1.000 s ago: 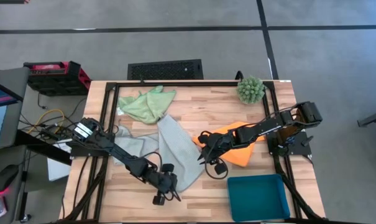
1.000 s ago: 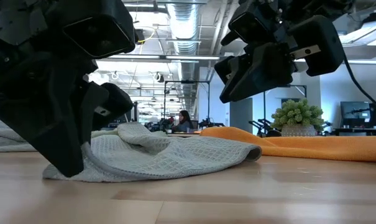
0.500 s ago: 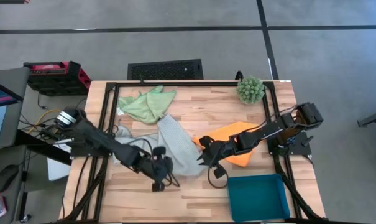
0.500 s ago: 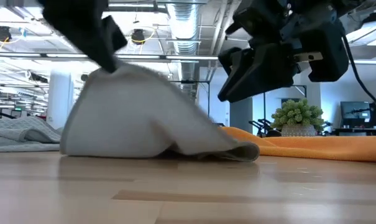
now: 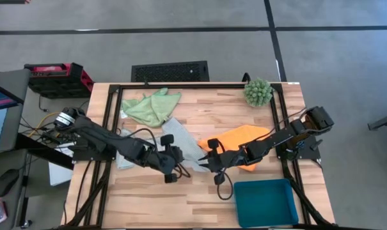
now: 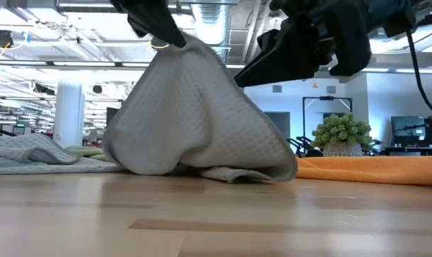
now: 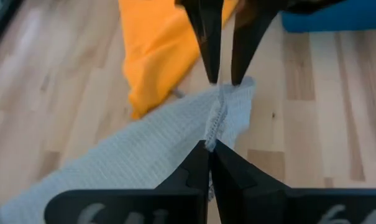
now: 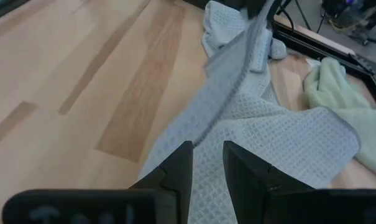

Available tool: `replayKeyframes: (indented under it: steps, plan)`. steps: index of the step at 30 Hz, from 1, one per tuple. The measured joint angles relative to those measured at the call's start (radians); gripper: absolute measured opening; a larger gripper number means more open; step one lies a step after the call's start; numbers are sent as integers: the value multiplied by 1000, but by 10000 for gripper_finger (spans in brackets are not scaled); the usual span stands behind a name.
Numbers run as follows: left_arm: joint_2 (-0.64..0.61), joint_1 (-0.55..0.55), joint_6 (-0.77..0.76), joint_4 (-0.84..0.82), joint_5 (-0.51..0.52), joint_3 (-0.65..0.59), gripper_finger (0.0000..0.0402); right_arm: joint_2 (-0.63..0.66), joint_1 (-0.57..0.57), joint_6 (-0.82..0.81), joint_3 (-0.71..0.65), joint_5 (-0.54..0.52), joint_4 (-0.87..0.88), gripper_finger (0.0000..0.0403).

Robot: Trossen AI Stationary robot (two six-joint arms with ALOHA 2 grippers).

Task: Fold microfiber towels
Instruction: Fold the bottom gray towel

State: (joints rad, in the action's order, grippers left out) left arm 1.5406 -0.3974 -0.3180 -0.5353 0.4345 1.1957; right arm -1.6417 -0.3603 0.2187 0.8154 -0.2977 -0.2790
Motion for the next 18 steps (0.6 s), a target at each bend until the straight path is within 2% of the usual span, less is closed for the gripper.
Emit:
replayKeyframes:
  steps: [9, 18]
  plan:
    - [-1, 1, 63, -11, 27, 23, 0, 0, 0, -47, 0, 2, -19, 113]
    - [-1, 1, 48, -65, 79, 23, 0, 0, 7, -97, 0, 4, -55, 113]
